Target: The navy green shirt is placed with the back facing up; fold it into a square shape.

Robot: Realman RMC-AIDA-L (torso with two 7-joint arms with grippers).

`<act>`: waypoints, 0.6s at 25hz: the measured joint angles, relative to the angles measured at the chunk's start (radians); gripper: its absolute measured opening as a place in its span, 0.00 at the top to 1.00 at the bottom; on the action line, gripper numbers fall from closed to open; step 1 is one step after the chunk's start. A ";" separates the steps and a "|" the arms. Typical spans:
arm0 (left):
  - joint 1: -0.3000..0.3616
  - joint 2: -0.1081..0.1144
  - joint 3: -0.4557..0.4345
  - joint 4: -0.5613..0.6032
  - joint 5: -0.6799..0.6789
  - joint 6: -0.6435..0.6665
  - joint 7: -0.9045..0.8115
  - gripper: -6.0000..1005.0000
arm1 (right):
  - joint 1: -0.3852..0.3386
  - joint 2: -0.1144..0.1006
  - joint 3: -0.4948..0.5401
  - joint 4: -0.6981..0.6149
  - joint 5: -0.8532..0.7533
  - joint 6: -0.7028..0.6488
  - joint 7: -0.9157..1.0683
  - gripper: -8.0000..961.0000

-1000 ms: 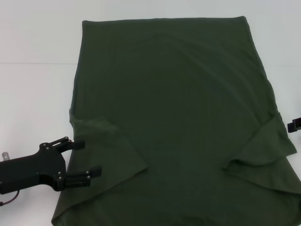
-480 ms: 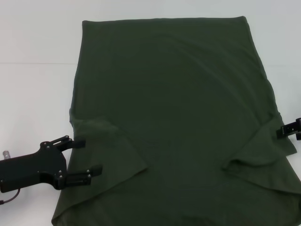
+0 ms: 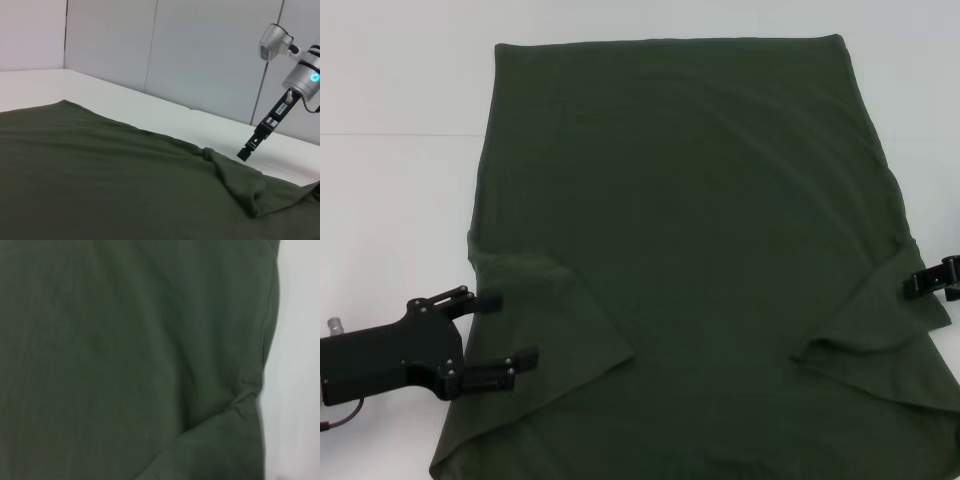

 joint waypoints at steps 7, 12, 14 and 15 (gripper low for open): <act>-0.002 0.000 0.001 0.000 0.001 -0.006 0.000 0.07 | 0.001 0.007 -0.028 0.010 0.000 0.013 0.000 0.28; -0.002 0.000 0.001 0.000 -0.001 -0.006 0.000 0.07 | 0.001 0.013 -0.037 0.010 0.000 0.020 0.001 0.28; -0.003 0.000 0.001 0.000 -0.001 -0.006 0.000 0.07 | 0.001 0.014 -0.038 0.010 0.000 0.022 0.003 0.28; -0.003 0.000 0.001 0.000 -0.001 -0.006 0.001 0.07 | 0.001 0.014 -0.038 0.010 0.000 0.021 0.003 0.28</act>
